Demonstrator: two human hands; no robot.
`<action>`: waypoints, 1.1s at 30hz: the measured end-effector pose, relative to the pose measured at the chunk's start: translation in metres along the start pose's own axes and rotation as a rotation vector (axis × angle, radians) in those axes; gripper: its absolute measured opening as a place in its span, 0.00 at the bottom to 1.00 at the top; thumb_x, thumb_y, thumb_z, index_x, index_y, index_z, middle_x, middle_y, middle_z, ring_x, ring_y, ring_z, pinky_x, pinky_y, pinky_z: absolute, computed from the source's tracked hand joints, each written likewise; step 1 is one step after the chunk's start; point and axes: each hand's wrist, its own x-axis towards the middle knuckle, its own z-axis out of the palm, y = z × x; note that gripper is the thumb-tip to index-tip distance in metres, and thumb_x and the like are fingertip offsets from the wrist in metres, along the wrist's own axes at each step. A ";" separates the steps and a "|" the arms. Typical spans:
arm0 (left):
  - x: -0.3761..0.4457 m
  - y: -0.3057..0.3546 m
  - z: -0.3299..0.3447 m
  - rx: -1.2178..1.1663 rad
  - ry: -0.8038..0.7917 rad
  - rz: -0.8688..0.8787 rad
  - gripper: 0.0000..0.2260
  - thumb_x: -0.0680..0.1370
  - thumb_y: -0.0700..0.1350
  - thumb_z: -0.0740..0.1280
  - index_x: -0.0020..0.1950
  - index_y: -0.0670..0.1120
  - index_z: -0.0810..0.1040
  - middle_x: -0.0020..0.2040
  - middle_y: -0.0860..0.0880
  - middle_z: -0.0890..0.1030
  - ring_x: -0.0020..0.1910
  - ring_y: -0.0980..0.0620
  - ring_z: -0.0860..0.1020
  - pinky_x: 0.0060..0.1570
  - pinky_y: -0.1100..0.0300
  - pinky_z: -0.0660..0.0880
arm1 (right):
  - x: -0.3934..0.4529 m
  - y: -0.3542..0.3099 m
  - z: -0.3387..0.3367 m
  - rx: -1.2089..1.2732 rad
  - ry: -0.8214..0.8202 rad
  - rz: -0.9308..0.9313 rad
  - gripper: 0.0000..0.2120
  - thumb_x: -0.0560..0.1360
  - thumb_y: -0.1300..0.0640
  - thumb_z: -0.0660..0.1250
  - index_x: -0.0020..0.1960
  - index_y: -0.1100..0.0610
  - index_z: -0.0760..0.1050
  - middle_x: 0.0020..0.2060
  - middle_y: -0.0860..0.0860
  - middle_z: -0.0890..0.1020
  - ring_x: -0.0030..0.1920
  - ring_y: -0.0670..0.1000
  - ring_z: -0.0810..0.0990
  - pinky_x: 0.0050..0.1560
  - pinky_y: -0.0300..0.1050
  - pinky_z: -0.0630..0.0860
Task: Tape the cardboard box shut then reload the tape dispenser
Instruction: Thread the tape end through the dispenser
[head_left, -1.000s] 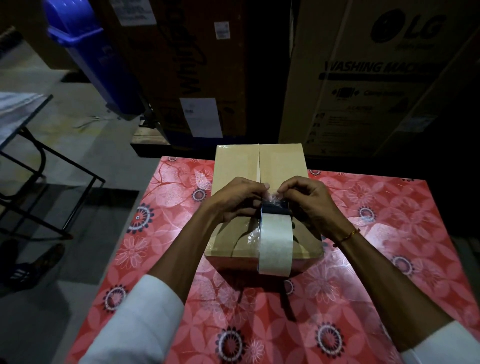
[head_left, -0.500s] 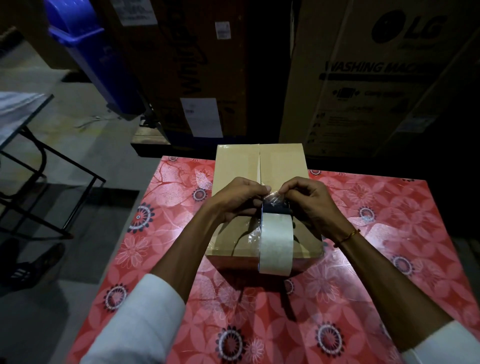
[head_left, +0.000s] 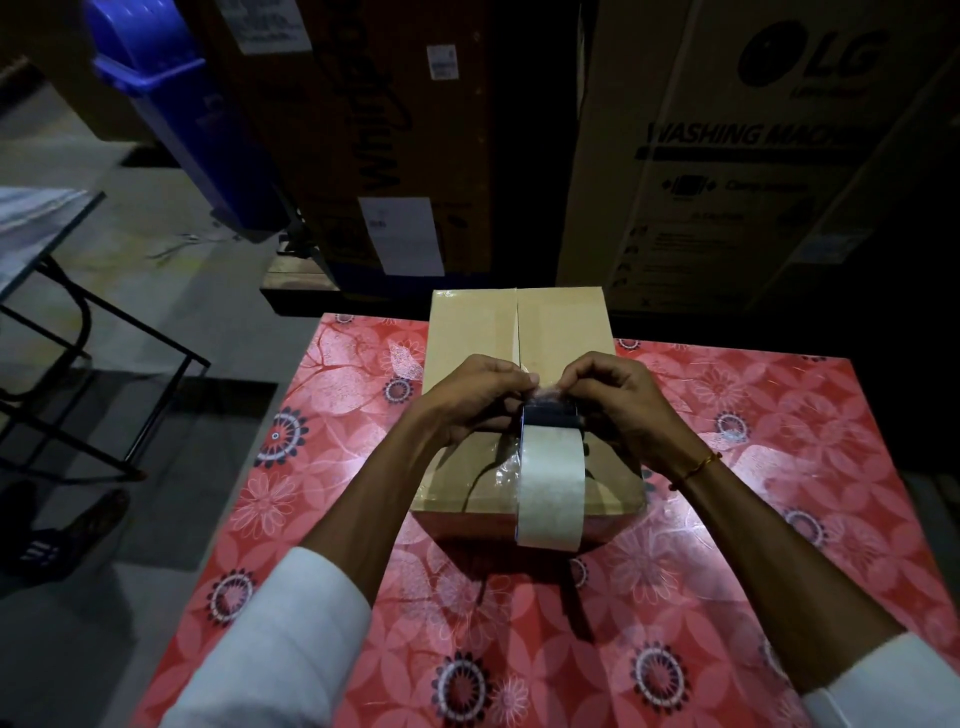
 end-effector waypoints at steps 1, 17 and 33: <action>0.000 0.000 0.000 -0.001 0.005 0.000 0.07 0.80 0.40 0.68 0.42 0.41 0.81 0.33 0.45 0.74 0.30 0.52 0.74 0.32 0.62 0.77 | 0.000 0.000 -0.001 0.018 -0.012 0.013 0.09 0.77 0.70 0.60 0.43 0.63 0.78 0.39 0.55 0.79 0.34 0.43 0.78 0.31 0.36 0.75; -0.008 -0.009 0.011 0.004 0.102 0.115 0.07 0.82 0.44 0.66 0.46 0.41 0.79 0.34 0.46 0.71 0.29 0.54 0.67 0.28 0.63 0.65 | 0.012 -0.004 0.004 0.109 0.103 0.261 0.19 0.76 0.42 0.66 0.52 0.59 0.79 0.36 0.51 0.82 0.40 0.50 0.83 0.36 0.43 0.80; -0.007 -0.019 0.014 0.015 0.192 0.198 0.08 0.81 0.44 0.67 0.44 0.44 0.80 0.31 0.50 0.72 0.27 0.57 0.68 0.26 0.68 0.65 | 0.005 -0.005 -0.002 0.078 0.090 0.205 0.10 0.79 0.55 0.65 0.44 0.61 0.79 0.37 0.56 0.82 0.43 0.54 0.83 0.38 0.43 0.81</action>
